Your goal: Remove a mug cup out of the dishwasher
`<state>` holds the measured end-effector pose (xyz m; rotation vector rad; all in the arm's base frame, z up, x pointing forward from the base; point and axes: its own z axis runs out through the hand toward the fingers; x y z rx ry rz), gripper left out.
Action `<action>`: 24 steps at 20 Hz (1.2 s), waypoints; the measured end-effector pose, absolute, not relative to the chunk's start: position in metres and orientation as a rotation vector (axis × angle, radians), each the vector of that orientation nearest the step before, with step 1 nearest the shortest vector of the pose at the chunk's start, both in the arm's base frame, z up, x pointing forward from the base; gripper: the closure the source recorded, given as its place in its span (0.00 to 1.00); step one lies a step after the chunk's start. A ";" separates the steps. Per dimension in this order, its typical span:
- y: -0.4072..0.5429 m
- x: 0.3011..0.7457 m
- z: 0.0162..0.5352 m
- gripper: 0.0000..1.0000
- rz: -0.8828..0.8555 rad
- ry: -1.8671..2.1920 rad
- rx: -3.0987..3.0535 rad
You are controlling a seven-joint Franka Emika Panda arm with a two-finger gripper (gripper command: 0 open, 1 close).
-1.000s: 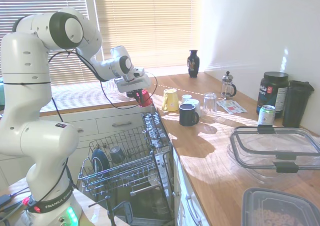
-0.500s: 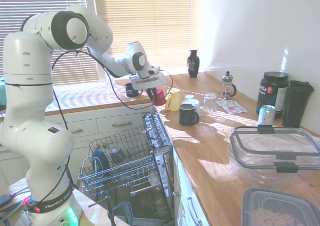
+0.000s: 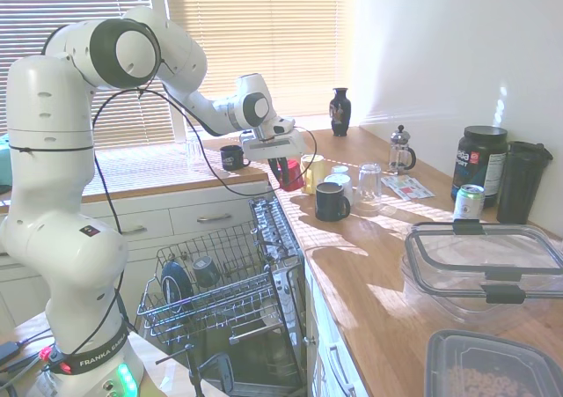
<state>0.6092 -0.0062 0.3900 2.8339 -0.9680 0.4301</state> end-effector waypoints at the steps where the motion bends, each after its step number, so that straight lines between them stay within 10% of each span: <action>1: -0.007 0.611 0.387 1.00 0.421 -0.970 2.832; 13: -0.043 0.644 0.365 1.00 0.318 -1.026 2.810; 14: -0.045 0.647 0.365 0.00 0.311 -1.028 2.806; 24: -0.055 0.662 0.366 0.00 0.294 -1.051 2.781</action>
